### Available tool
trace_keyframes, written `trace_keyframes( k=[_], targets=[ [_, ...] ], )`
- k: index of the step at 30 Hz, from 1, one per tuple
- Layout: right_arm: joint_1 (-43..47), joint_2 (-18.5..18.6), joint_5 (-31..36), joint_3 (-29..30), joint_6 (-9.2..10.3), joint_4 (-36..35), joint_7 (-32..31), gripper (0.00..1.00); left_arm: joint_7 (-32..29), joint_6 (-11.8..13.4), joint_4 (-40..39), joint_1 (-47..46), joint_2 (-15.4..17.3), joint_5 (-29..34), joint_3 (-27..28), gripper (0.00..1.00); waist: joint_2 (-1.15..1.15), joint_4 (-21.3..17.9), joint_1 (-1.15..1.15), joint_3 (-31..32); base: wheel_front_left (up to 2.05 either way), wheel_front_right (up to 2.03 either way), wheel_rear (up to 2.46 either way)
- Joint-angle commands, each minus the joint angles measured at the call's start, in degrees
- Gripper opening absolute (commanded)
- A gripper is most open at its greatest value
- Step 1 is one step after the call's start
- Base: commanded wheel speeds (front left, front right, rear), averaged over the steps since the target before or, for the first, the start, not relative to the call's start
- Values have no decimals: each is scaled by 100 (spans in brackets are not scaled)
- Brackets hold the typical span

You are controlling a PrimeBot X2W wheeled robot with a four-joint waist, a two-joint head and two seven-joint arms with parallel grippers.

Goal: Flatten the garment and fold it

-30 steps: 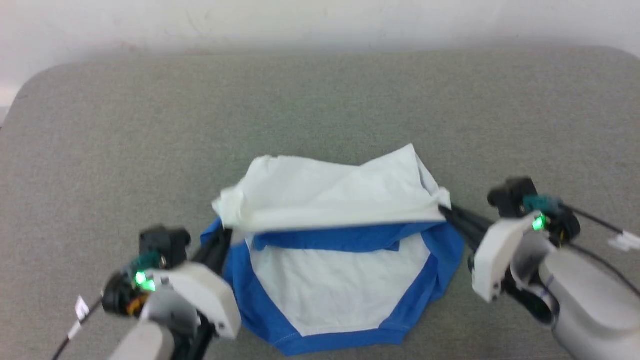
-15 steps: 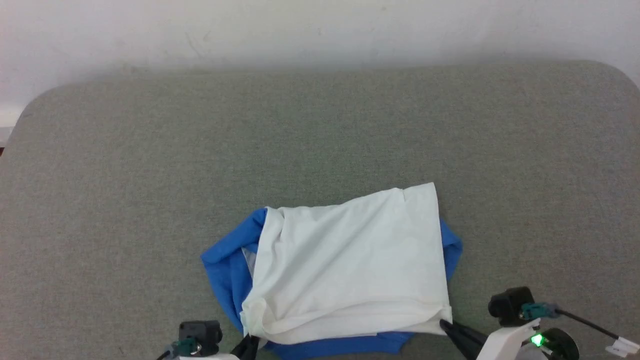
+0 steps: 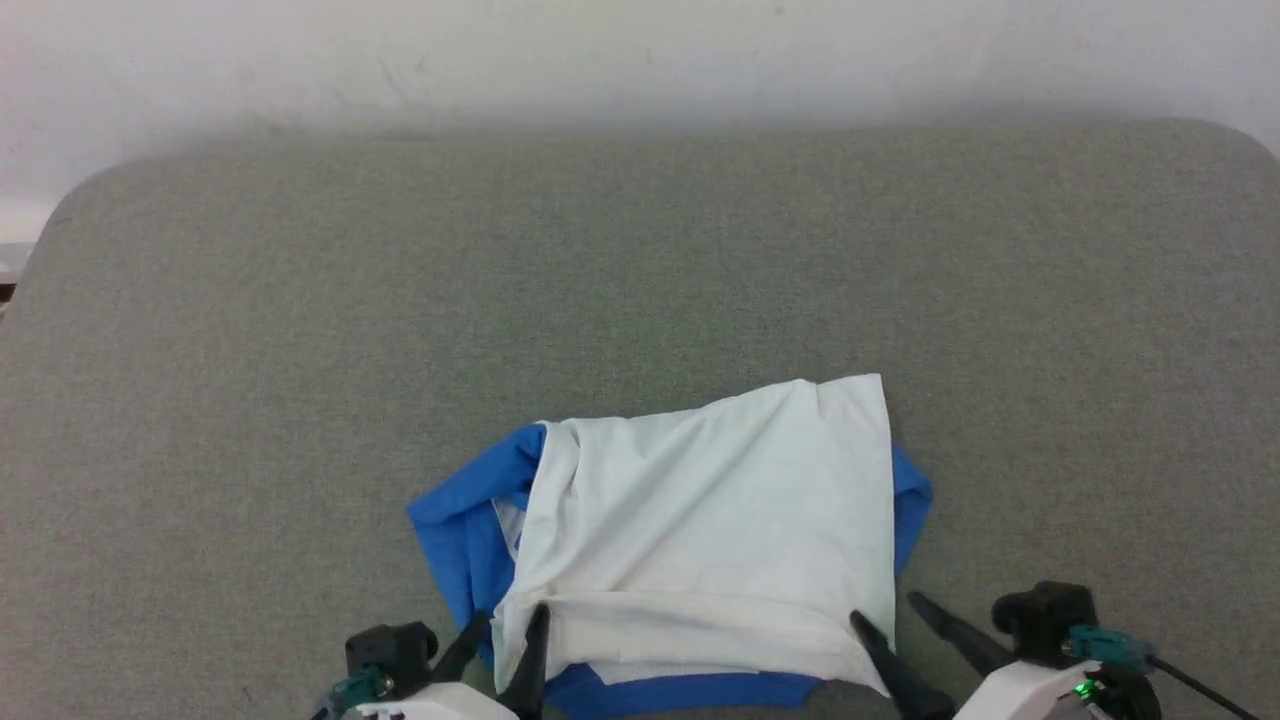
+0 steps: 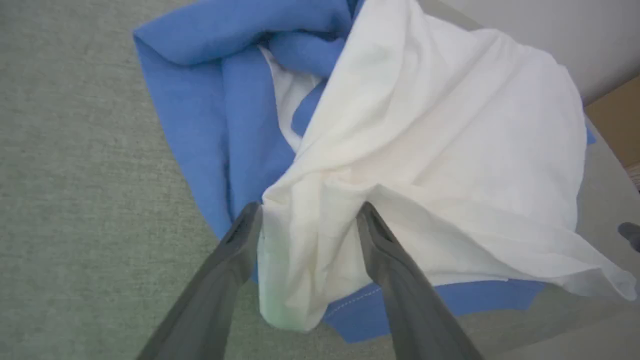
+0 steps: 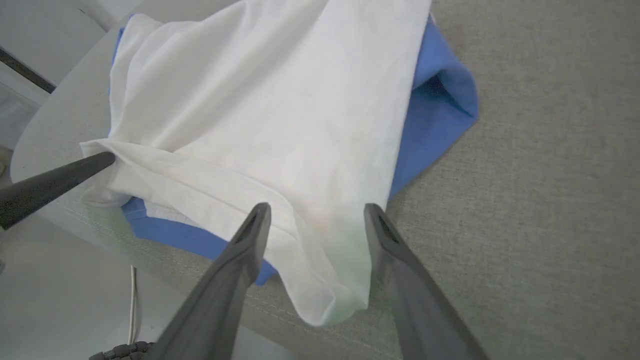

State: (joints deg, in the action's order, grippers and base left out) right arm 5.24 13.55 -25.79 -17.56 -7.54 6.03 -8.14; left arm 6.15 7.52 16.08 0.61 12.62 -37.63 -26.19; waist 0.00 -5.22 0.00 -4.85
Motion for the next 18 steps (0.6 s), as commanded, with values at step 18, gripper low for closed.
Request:
trace_keyframes(
  k=[18],
  targets=[
    [181, -676, 365, 2386, 5, -781, -657, 100, 883, 400, -1775, -172, -149, 1618, 1471, 100, 0, 360, 0, 74, 0, 0, 0]
  ],
)
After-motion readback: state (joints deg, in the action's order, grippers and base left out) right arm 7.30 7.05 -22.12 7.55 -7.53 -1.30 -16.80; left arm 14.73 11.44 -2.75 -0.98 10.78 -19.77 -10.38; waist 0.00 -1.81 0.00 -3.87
